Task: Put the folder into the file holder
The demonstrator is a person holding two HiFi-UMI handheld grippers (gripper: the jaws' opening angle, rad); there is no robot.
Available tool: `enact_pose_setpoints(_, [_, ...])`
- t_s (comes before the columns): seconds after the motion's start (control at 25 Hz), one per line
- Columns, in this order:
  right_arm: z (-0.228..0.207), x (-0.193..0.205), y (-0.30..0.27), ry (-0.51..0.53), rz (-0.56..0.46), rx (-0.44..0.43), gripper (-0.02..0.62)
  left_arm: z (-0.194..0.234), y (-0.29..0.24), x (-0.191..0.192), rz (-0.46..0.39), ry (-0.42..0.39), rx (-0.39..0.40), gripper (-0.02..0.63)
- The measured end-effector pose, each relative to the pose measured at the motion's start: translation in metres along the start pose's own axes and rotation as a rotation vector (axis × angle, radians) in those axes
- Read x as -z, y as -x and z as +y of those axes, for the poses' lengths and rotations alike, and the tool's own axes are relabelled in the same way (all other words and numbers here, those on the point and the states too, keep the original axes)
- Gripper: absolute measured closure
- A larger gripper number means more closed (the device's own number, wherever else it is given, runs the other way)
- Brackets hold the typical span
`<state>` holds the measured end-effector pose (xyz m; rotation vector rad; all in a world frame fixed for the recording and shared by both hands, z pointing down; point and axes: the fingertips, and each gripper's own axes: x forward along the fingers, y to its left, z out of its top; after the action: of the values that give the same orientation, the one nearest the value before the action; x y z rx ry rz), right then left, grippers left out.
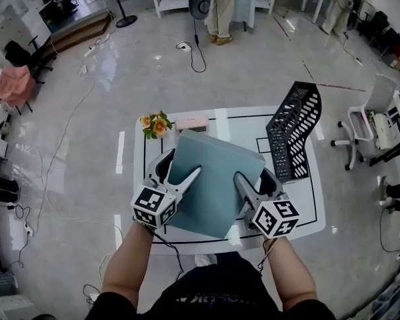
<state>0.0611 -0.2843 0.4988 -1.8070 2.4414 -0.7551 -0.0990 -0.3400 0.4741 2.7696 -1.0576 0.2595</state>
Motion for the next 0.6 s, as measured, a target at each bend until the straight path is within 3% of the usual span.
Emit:
enact_pose_setpoints(0.32, [0.066,-0.029,0.026,0.361,-0.122,-0.055,0.268,-0.002,0.064,-0.012,-0.088,0.016,-0.1,0.262])
enact_pose_setpoints(0.6, [0.096,-0.024,0.055,0.424,-0.168,-0.097,0.268,-0.019,0.105,-0.008,-0.113,0.011,-0.149,0.262])
